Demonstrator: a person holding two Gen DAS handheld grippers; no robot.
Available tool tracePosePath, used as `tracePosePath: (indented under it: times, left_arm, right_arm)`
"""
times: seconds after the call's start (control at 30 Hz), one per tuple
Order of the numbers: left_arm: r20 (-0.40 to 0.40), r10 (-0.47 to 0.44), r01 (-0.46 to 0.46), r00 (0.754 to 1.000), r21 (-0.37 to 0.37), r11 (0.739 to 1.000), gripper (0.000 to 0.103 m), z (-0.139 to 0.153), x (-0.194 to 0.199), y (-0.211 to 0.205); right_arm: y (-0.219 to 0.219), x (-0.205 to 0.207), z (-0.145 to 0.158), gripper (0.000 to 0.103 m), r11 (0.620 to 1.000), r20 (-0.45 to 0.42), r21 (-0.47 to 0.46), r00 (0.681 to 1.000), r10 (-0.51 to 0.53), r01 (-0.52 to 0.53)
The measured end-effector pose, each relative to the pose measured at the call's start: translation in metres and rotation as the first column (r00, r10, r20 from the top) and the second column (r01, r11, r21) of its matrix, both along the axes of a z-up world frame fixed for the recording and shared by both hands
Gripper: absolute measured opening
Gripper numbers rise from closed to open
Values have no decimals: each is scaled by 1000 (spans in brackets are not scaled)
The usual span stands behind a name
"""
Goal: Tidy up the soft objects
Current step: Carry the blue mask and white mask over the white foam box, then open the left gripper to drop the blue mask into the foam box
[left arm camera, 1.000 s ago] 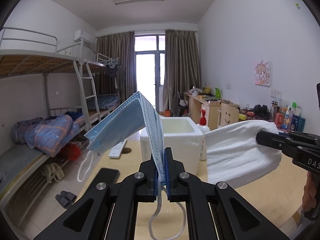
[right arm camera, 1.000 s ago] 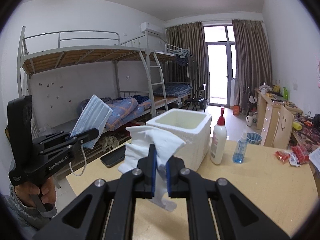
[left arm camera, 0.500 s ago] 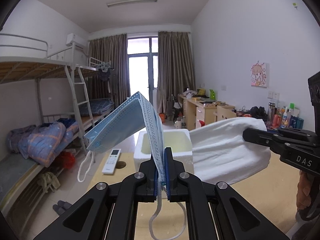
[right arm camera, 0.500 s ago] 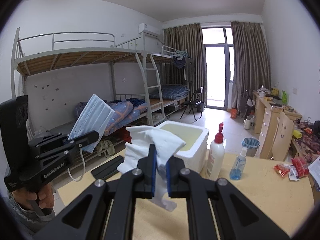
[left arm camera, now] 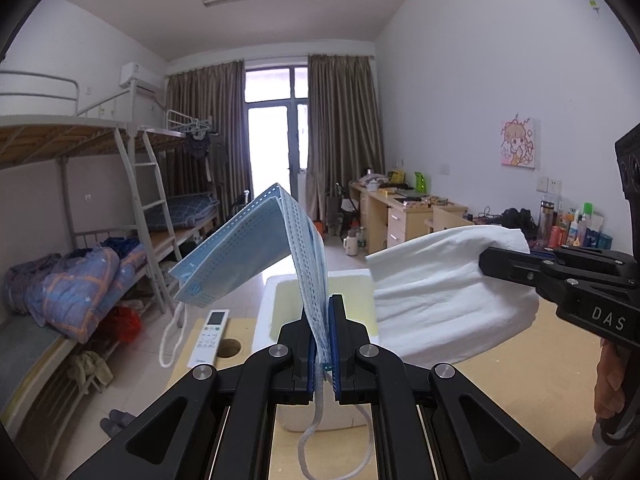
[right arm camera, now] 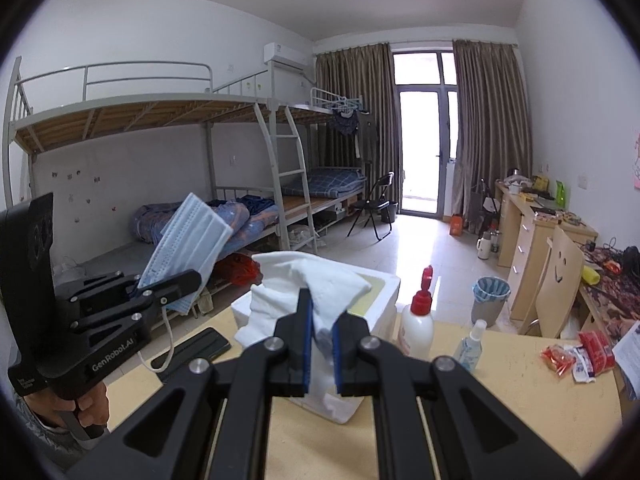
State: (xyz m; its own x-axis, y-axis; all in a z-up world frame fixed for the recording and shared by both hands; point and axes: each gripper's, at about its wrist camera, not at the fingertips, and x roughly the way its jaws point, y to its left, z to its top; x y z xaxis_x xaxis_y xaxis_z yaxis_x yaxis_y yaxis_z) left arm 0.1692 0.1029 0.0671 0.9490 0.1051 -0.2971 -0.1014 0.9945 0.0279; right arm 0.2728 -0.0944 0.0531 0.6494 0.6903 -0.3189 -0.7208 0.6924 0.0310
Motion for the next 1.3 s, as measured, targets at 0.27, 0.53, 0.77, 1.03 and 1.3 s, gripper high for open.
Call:
tracePosePath:
  times: [0.27, 0.53, 0.77, 1.03, 1.3]
  left_arm:
    - [-29, -20, 20, 999, -7, 1000, 6, -2, 39, 12]
    - [-76, -9, 8, 997, -1, 1000, 6, -8, 67, 17]
    - [-111, -32, 30, 993, -25, 999, 6, -11, 84, 12]
    - [-161, -106, 100, 981, -50, 994, 6, -15, 110, 0]
    - [-188, -102, 93, 977, -57, 994, 6, -18, 127, 1]
  right_arm:
    - [17, 22, -2, 11, 999, 0, -30, 1000, -10, 10]
    - [21, 41, -1, 11, 1000, -5, -26, 1000, -17, 16]
    - [7, 41, 1, 11, 998, -10, -27, 999, -51, 51]
    - [-12, 35, 7, 11, 995, -2, -22, 995, -101, 101]
    - [-22, 36, 10, 11, 991, -5, -13, 991, -135, 134]
